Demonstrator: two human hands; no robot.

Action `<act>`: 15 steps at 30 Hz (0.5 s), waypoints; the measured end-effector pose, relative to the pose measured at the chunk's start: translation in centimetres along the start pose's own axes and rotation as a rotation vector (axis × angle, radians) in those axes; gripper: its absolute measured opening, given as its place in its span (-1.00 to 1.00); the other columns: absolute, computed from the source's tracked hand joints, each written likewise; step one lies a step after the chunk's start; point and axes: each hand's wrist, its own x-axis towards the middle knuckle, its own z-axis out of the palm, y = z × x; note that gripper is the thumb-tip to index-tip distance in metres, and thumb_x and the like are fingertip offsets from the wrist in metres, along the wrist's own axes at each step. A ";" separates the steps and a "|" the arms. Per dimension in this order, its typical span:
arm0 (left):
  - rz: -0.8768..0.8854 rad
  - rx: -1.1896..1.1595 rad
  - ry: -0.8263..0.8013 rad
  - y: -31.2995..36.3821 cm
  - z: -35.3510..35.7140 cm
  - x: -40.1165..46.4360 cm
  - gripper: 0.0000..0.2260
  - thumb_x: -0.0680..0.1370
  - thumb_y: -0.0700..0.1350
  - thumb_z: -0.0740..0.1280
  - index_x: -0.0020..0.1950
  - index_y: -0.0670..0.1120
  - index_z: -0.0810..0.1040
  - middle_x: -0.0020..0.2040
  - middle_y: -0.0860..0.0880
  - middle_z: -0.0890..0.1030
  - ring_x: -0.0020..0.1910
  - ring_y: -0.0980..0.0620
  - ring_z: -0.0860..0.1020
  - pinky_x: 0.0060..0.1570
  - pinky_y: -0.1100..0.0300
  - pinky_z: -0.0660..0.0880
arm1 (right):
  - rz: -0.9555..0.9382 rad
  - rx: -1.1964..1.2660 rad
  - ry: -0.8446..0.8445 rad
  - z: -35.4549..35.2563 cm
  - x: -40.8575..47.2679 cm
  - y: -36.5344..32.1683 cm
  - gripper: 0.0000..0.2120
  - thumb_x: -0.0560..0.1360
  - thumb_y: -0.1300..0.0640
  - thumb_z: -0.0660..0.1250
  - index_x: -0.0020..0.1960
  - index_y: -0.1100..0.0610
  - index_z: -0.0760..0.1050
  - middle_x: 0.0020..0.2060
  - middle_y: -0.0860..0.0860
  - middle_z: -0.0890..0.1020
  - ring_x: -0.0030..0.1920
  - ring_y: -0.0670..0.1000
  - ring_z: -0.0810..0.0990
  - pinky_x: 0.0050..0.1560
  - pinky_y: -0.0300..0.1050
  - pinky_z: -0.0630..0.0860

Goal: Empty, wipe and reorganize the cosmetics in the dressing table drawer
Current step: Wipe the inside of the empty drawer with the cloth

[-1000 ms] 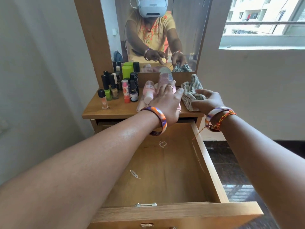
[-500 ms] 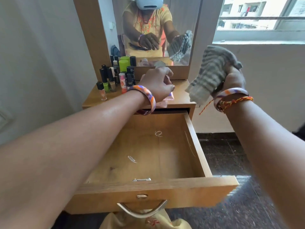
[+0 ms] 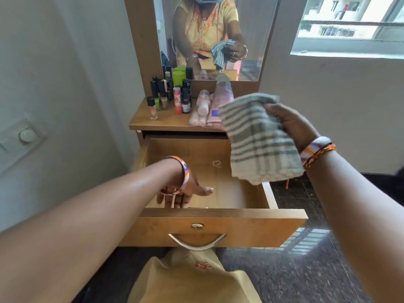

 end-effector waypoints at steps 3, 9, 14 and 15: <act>0.008 -0.027 -0.080 0.0 0.4 -0.5 -0.40 0.56 0.30 -0.04 0.03 -0.16 0.55 -0.11 -0.09 0.55 -0.18 -0.04 0.52 0.17 0.01 0.46 | 0.097 0.007 -0.120 -0.5 0.8 1.8 -0.81 0.56 0.17 0.16 -0.11 0.18 0.53 -0.40 0.03 0.67 -0.43 -0.05 0.65 -0.28 -0.18 0.61; 0.081 -0.085 -0.032 -0.1 1.9 -0.3 -0.30 0.52 0.37 -0.15 0.34 -0.02 0.48 0.29 -0.02 0.49 0.19 -0.04 0.45 0.14 0.14 0.36 | 0.171 0.015 -0.148 -0.4 0.7 3.9 -0.79 0.58 0.26 0.11 0.01 0.19 0.52 -0.33 0.02 0.72 -0.36 -0.08 0.70 -0.33 -0.19 0.64; 0.148 -0.408 0.125 0.2 2.7 0.1 -0.51 0.64 0.05 0.05 0.39 -0.29 0.35 0.43 -0.23 0.36 0.40 -0.19 0.36 0.10 0.22 0.46 | 0.168 0.022 -0.071 -0.5 1.1 4.4 -0.82 0.57 0.22 0.14 0.02 0.11 0.53 -0.27 -0.02 0.71 -0.29 -0.04 0.70 -0.22 -0.01 0.64; 0.165 -0.429 0.150 0.2 2.3 0.1 -0.58 0.64 -0.02 0.10 0.32 -0.32 0.42 0.37 -0.30 0.42 0.37 -0.22 0.39 -0.14 0.32 0.47 | 0.141 -0.016 -0.039 -0.1 1.1 4.3 -0.82 0.58 0.23 0.15 -0.02 0.10 0.53 -0.27 -0.01 0.69 -0.28 -0.02 0.68 -0.20 0.01 0.63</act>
